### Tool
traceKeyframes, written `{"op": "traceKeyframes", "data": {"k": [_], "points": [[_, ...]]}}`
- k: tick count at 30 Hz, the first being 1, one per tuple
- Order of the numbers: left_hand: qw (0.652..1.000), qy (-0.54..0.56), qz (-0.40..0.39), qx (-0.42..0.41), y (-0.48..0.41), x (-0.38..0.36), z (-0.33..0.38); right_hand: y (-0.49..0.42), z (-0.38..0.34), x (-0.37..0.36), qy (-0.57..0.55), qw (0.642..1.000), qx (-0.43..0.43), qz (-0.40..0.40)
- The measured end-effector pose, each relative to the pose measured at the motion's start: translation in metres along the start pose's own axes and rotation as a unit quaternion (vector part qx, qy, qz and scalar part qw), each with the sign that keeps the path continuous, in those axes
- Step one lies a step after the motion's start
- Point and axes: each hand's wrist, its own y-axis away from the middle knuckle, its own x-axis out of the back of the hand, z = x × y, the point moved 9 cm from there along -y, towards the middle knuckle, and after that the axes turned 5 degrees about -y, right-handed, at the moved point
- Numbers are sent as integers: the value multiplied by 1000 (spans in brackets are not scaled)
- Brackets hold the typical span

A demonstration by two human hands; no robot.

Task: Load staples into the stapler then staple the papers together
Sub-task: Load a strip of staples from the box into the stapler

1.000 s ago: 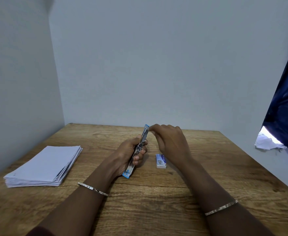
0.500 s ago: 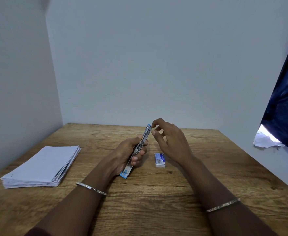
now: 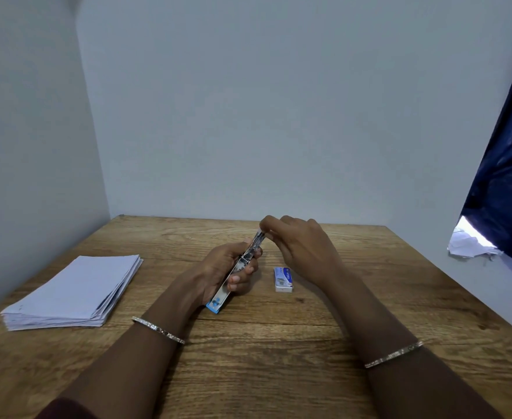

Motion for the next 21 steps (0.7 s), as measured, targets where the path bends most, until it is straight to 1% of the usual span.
{"op": "traceKeyframes", "data": {"k": [4, 7, 9, 15, 21], "points": [[1000, 15, 10, -1, 0, 1, 0, -1, -1, -2, -8, 1000, -6, 5], [1000, 13, 15, -4, 0, 2, 1, 2, 11, 3, -91, 994, -45, 32], [1000, 15, 12, -7, 0, 2, 2, 3, 19, 7, -122, 989, -72, 49], [1000, 6, 6, -6, 0, 1, 1, 3, 17, 2, -110, 991, -61, 37], [1000, -1, -9, 4, 2, -2, 0, 2, 15, 1, -69, 997, -33, 26]]}}
